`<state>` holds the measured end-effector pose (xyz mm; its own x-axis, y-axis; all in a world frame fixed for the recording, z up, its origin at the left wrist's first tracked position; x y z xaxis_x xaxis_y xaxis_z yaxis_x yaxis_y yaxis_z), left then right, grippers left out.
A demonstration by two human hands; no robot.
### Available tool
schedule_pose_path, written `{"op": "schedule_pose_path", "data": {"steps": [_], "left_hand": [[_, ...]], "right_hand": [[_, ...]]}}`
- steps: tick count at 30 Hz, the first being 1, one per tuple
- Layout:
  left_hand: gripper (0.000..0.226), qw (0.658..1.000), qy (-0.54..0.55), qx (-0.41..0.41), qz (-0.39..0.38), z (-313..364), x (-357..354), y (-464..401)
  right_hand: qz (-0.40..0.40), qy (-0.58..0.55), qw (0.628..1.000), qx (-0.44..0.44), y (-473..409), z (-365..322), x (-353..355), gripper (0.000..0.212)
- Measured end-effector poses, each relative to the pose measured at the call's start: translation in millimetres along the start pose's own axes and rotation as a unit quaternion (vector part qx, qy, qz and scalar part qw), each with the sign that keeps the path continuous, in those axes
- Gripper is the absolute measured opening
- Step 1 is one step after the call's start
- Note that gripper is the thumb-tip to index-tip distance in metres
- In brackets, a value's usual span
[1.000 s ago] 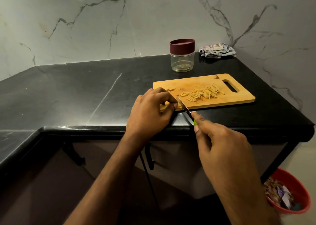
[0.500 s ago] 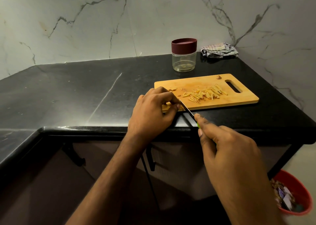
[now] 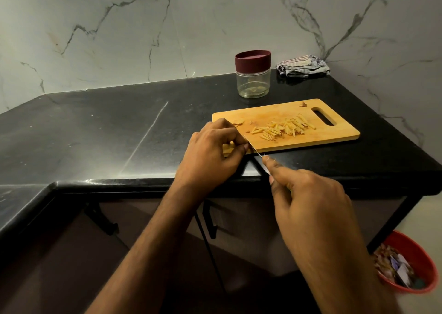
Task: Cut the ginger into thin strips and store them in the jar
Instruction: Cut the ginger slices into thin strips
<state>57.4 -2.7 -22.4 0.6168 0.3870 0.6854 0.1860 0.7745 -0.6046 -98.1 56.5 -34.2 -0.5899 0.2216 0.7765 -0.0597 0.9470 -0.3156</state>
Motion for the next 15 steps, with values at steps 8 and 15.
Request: {"op": "schedule_pose_path", "data": {"steps": [8,15], "left_hand": [[0.014,0.999,0.000,0.028,-0.026,-2.5,-1.3,0.5],[0.006,0.999,-0.022,0.016,-0.017,-0.7,-1.1,3.5]], "right_hand": [[-0.037,0.013,0.999,0.000,-4.1,1.2,4.7,0.045],[0.011,0.064,0.998,-0.014,1.1,18.0,6.7,0.042]]}}
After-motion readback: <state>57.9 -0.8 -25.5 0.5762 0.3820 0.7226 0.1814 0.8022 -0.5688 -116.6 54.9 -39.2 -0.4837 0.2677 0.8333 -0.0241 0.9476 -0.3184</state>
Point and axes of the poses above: each hand's wrist, its own y-axis away from the middle knuckle, its own x-axis out of the back of the hand, z = x × y, the point moved 9 cm from there along -y, towards the middle knuckle, and after that the axes turned 7 degrees about -x, right-handed, at the moved point
